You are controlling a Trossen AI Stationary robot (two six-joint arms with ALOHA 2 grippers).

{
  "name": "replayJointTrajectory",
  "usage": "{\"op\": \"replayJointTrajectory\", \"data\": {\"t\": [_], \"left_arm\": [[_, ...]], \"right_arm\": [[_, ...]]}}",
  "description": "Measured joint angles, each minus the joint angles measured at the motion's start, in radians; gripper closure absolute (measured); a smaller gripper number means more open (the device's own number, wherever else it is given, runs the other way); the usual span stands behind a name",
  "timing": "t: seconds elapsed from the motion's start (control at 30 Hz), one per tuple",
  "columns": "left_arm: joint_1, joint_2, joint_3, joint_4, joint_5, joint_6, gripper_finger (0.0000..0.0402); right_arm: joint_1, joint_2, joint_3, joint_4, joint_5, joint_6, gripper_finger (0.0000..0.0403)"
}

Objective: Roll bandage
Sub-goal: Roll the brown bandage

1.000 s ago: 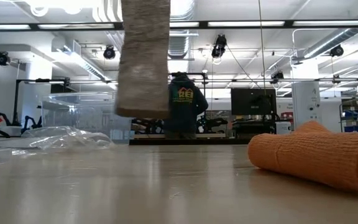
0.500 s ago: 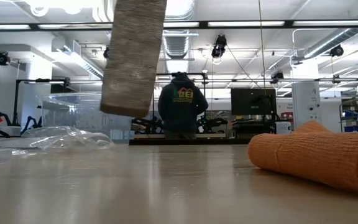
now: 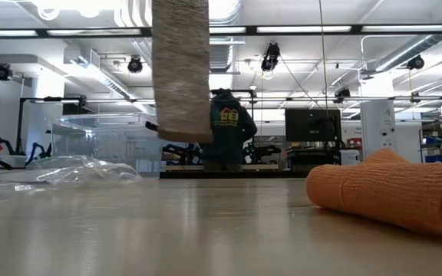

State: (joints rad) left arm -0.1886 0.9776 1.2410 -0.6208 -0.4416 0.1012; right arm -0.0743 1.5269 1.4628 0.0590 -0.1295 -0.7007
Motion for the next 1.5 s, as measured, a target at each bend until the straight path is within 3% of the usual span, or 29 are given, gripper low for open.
{"op": "replayJointTrajectory", "data": {"t": [0.13,0.4,0.57,0.67,0.9,1.2,1.5], "left_arm": [[0.001,0.015,0.103,-0.139,0.147,-0.034,0.0131],[0.004,0.066,0.243,-0.159,0.174,-0.035,0.0082],[0.029,0.117,0.299,-0.183,0.334,-0.096,0.0078],[0.030,0.156,0.340,-0.193,0.378,-0.111,0.0084],[0.037,0.230,0.412,-0.223,0.376,-0.110,0.0091],[0.041,0.293,0.416,-0.246,0.369,-0.047,0.0096],[0.048,0.307,0.415,-0.271,0.248,-0.018,0.0126]], "right_arm": [[0.004,-0.001,0.000,-0.001,-0.030,-0.110,0.0355],[0.031,-0.005,0.000,-0.019,-0.056,-0.363,0.0355],[0.075,0.003,0.000,-0.022,0.043,-0.640,0.0355],[0.088,0.015,-0.001,-0.024,0.104,-0.795,0.0355],[0.105,0.037,-0.001,-0.014,0.178,-1.024,0.0355],[0.110,0.039,-0.001,-0.005,0.209,-1.047,0.0355],[0.123,0.039,-0.002,-0.010,0.222,-1.047,0.0355]]}}
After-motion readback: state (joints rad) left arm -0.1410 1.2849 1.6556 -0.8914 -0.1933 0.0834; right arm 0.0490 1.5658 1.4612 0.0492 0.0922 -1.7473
